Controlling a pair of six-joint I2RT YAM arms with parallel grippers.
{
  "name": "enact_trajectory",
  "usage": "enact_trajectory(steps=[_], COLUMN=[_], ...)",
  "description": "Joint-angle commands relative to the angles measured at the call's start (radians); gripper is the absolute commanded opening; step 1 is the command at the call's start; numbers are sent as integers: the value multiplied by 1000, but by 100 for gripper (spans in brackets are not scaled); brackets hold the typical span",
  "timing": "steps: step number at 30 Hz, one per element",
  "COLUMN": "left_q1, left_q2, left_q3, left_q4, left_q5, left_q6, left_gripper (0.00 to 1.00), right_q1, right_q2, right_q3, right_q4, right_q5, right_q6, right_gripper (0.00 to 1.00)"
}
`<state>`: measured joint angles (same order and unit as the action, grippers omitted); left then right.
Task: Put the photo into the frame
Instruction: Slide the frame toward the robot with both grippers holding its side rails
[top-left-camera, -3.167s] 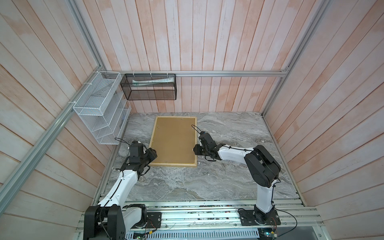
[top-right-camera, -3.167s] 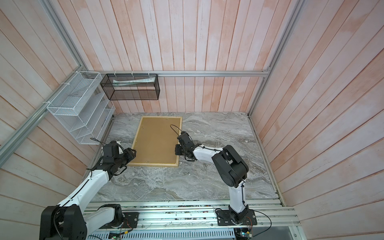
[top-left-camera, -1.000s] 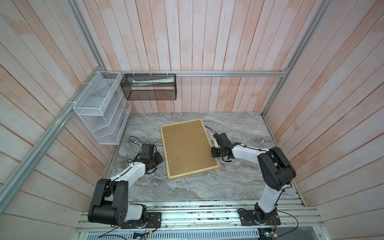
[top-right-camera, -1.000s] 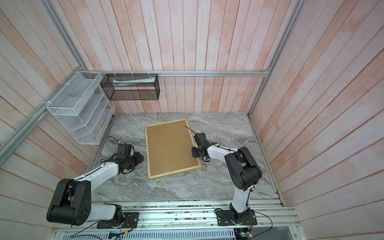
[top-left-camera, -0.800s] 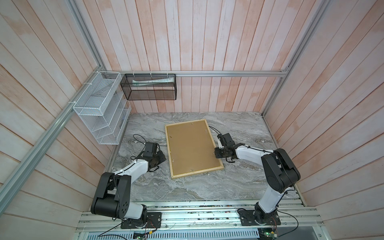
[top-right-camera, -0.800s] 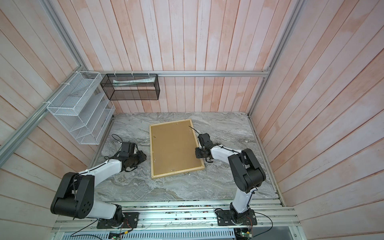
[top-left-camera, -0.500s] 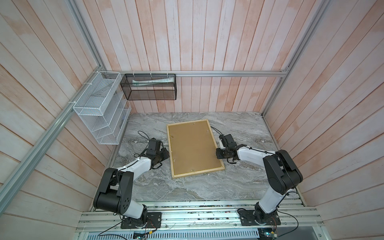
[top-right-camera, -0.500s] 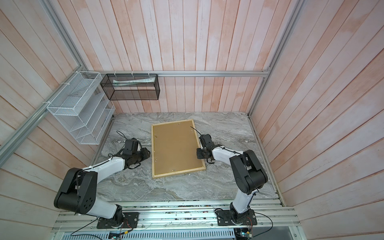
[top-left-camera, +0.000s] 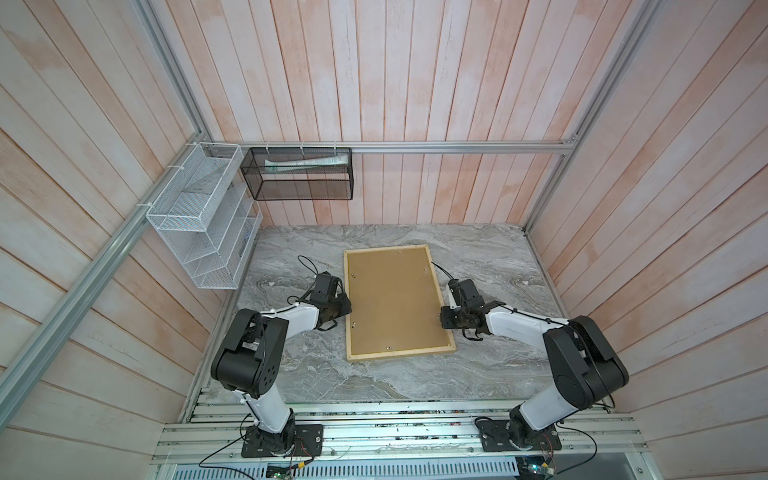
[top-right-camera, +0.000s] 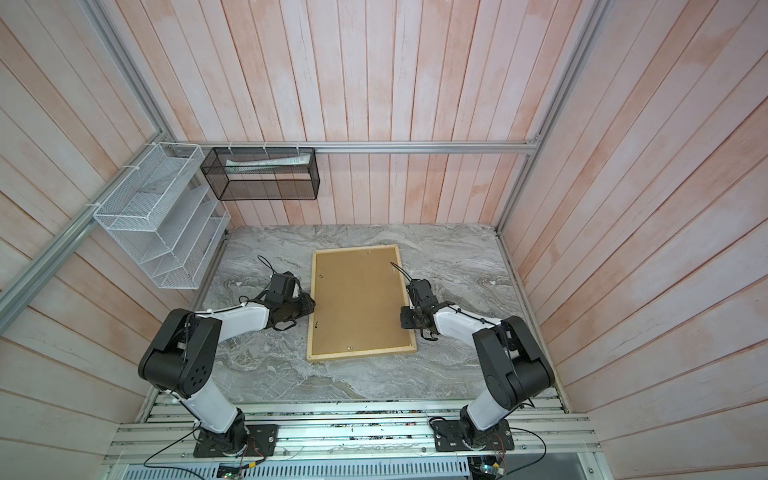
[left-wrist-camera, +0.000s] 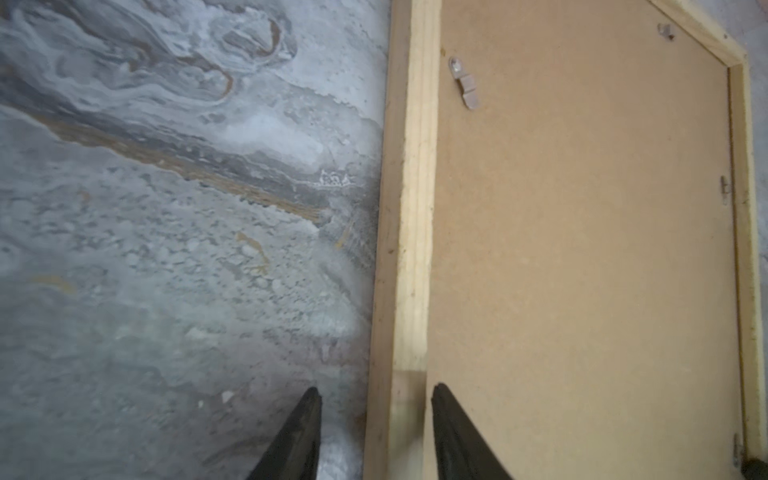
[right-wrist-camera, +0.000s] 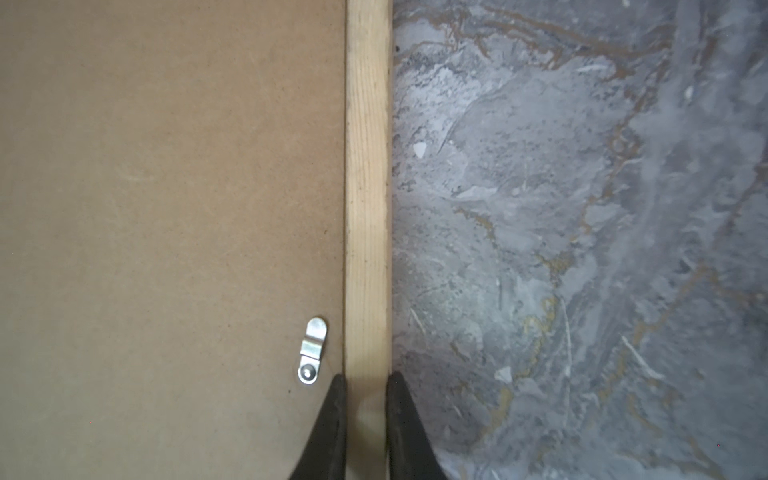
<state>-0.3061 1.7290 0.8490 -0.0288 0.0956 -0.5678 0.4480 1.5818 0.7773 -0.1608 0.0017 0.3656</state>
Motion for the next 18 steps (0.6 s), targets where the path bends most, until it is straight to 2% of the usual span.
enact_trajectory(steps=[1,7,13,18], left_q1=[-11,-29,-39,-44], left_q2=[27,46,52,43], left_q3=[32,44,45,29], left_q4=[-16,-29,-51,-58], left_q5=[-23,-26,-45,-51], left_q6=[17,26,32,34], left_gripper=[43,31,18,14], right_q1=[-3,-4,-5,-7], right_q2=[-9,-39,-76,-89], right_q3=[-35,-44,-41,-10], right_q4=[-115,-117,-117,-123], right_q5=[-17,-10,13,34], right_q6=[7,6,3,-1], right_gripper=[13,15,26,32])
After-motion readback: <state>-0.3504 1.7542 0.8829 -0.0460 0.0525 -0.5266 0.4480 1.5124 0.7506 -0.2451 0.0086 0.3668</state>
